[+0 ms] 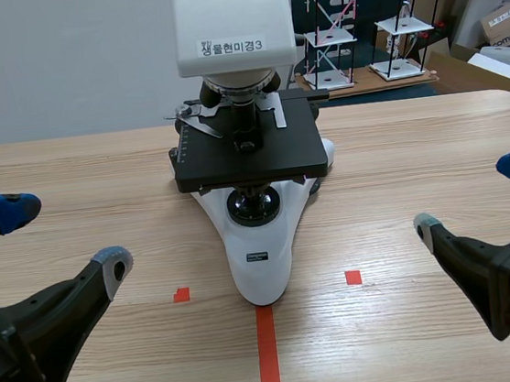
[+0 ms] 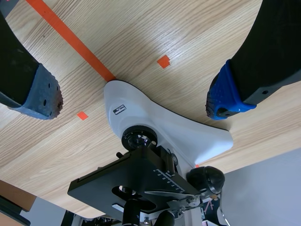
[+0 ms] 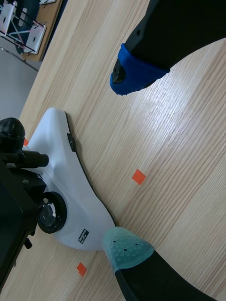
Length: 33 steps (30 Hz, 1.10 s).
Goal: Point at the coarse focus knob
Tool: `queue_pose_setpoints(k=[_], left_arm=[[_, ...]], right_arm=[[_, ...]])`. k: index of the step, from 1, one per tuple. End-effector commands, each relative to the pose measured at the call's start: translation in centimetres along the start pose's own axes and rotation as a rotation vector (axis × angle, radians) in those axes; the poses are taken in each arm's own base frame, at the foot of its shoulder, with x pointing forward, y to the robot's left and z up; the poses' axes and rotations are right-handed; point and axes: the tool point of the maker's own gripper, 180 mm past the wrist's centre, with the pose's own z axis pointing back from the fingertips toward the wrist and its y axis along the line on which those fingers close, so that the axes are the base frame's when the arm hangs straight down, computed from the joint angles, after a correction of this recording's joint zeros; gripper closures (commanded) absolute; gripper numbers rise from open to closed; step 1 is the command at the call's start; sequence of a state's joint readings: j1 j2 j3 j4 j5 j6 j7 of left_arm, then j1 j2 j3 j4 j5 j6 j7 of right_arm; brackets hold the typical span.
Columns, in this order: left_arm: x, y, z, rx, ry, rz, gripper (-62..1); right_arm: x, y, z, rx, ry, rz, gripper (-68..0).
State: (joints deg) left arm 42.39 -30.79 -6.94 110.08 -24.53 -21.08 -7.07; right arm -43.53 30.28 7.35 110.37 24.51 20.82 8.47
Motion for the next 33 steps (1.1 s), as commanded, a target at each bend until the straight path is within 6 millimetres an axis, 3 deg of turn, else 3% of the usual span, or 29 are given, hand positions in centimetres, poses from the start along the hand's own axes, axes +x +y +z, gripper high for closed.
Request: queue_pose_setpoints(k=[1, 33], left_arm=[[0.51, -0.15, 0.06, 0.000, -0.022, 0.011, -62.3], [0.28, -0.19, 0.05, -0.002, -0.010, 0.001, -62.3]], right_arm=[[0.85, 0.00, -0.19, 0.002, -0.034, 0.001, -62.1], [1.26, 0.00, -0.17, 0.002, -0.057, 0.002, -62.1]])
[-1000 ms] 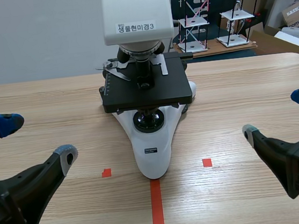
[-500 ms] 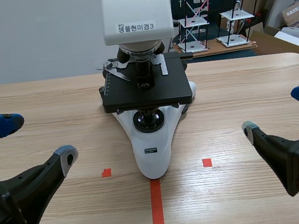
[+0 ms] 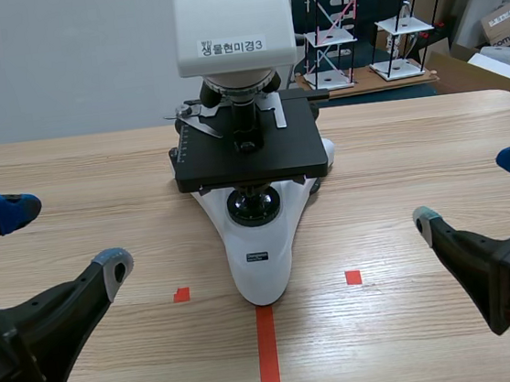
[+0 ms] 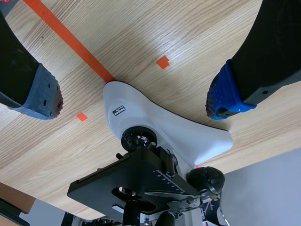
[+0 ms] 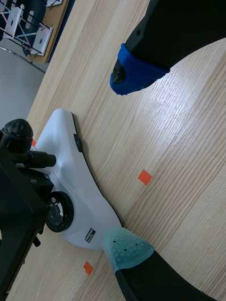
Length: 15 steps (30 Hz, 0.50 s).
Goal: Point at the coarse focus knob
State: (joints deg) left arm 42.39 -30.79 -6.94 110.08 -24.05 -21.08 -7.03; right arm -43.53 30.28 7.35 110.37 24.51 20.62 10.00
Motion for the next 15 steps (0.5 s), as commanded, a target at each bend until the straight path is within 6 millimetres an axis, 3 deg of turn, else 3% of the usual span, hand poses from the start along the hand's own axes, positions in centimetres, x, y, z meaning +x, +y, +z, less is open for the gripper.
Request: queue_pose_setpoints(k=[1, 8, 15], left_arm=[[0.37, -0.16, 0.05, 0.000, -0.014, 0.009, -62.3], [0.37, -0.16, 0.05, 0.000, -0.014, 0.009, -62.3], [0.37, -0.16, 0.05, 0.000, -0.014, 0.009, -62.3]], right_arm=[[0.78, 0.07, -0.20, 0.006, -0.031, 0.001, -62.1], [0.98, 0.07, -0.19, 0.006, -0.042, 0.001, -60.2], [1.57, 0.06, -0.15, 0.005, -0.075, 0.001, -34.8]])
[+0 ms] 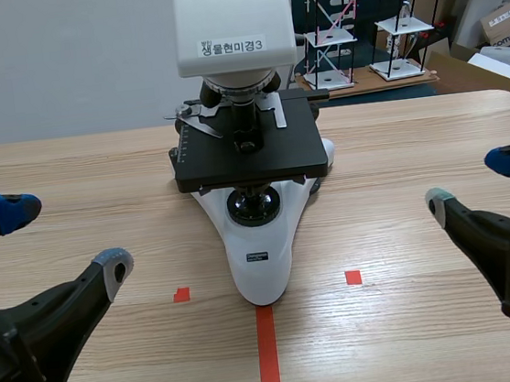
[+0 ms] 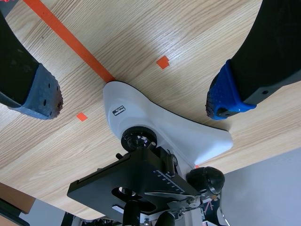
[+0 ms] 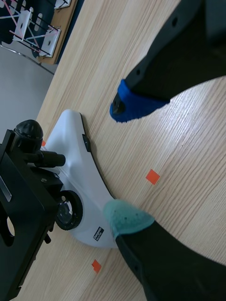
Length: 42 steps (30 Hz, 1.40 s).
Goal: Point at the coarse focus knob
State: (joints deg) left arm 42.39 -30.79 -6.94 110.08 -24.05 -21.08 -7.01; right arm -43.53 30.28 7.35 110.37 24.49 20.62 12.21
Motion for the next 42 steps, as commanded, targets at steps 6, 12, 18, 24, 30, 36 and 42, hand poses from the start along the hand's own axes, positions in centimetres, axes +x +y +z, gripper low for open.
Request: queue_pose_setpoints(k=[6, 12, 18, 24, 30, 36, 42], left_arm=[[0.3, -0.1, 0.1, 0.001, -0.013, 0.009, -62.3], [0.3, -0.1, 0.1, 0.001, -0.013, 0.009, -62.3], [0.3, -0.1, 0.1, 0.001, -0.013, 0.009, -62.3], [0.3, -0.1, 0.1, 0.001, -0.012, 0.009, -62.3], [0.3, -0.1, 0.1, 0.001, -0.012, 0.009, -62.3], [0.3, -0.1, 0.1, 0.001, -0.012, 0.009, -62.3], [0.3, -0.1, 0.1, 0.001, -0.011, 0.009, -62.3]], right_arm=[[1.1, -1.0, -0.2, -0.052, -0.045, 0.013, -8.4], [2.7, -2.2, -0.5, -0.089, -0.112, 0.047, 0.1], [4.5, -3.2, -1.5, -0.121, -0.134, 0.085, 0.0], [8.6, -4.2, -2.6, -0.163, -0.209, 0.147, 0.0], [10.9, -5.3, -3.5, -0.189, -0.248, 0.186, 0.0], [11.8, -6.1, -5.1, -0.189, -0.263, 0.192, 0.0], [9.6, -6.8, -8.3, -0.163, -0.225, 0.168, 0.0]])
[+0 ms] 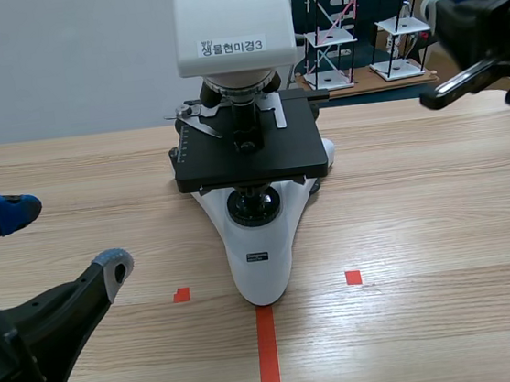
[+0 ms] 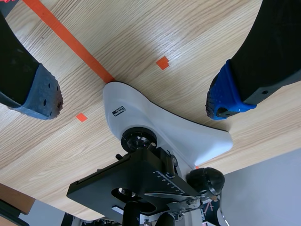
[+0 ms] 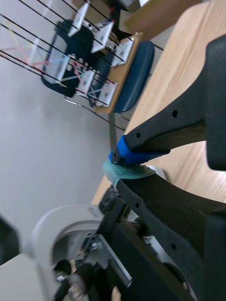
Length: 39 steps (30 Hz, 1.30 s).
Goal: Point at the coarse focus knob
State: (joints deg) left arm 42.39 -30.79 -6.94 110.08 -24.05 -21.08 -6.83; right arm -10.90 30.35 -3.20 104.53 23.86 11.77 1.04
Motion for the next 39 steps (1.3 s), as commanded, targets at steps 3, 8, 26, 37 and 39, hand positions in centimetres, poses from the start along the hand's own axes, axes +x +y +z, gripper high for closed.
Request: queue_pose_setpoints(k=[3, 8, 26, 37, 39], left_arm=[[0.3, -0.1, 0.1, 0.002, -0.014, 0.009, -62.3], [0.3, -0.1, 0.1, 0.002, -0.014, 0.009, -62.3], [0.3, -0.1, 0.1, 0.002, -0.014, 0.009, -62.3], [0.3, -0.1, 0.1, 0.002, -0.014, 0.010, -62.3], [0.3, -0.1, 0.1, 0.002, -0.014, 0.010, -62.3]], right_arm=[[0.7, -1.2, -1.6, -0.008, -0.038, 0.032, 0.0], [0.9, -2.9, -3.4, -0.032, -0.049, 0.041, 0.0], [-0.2, -3.1, -10.2, 0.062, -0.004, 0.036, 0.0], [-1.0, 0.2, -12.0, 0.165, 0.109, -0.066, 0.0], [-0.6, 0.3, -12.2, 0.171, 0.105, -0.074, 0.0]])
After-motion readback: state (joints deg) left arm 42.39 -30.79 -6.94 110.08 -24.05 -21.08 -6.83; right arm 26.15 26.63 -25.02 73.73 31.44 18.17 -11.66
